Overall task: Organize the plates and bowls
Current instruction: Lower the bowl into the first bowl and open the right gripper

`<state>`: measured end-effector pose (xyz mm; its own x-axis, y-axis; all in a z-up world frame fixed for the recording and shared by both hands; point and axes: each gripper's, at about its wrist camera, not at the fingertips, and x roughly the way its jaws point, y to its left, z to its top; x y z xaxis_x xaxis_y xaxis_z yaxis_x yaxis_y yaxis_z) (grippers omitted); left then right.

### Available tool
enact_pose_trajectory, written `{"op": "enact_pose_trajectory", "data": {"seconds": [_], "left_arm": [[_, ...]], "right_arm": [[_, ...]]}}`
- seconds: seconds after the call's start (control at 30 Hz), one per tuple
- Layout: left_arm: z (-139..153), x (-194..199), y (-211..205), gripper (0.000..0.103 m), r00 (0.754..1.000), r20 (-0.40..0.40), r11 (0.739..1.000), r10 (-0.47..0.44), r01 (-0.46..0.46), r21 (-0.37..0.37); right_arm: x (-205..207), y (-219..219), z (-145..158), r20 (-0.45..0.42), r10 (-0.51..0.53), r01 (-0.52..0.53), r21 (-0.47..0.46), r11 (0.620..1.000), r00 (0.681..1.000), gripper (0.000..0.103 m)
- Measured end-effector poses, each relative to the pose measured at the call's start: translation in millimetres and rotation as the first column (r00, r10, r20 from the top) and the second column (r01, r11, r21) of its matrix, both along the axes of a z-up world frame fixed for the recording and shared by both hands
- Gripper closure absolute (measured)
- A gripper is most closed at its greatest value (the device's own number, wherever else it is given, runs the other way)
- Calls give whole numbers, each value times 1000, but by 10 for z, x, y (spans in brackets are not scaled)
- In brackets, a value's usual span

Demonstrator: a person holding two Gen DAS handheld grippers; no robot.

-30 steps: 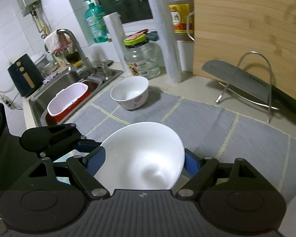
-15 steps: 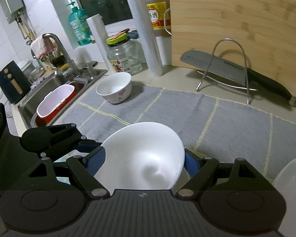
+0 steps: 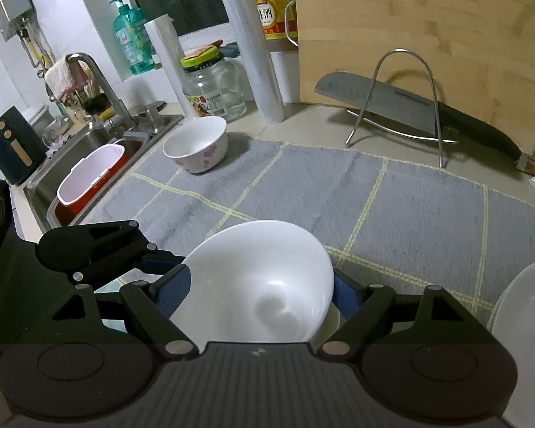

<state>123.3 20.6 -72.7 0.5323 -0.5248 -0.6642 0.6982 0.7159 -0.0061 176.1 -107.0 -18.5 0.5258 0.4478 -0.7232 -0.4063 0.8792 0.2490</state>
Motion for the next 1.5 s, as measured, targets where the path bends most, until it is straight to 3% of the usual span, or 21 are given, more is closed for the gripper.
{"op": "enact_pose_trajectory", "data": {"seconds": [0.9,1.1,1.5], "left_arm": [[-84,-10,-79,16,999,23,998,-31,29,59],[-106,-10,-110,13,999,25,995,-39,37,95],[-65,-18,-11,8,999,15,995,-31,30,94]], "right_arm": [[-9,-46,-151,-30,-20,20,-3,1000,999,16],[-13,-48,-195,-40,-16,16,-3,1000,999,16],[-35,-72,-160,-28,-15,15,6,1000,999,16]]}}
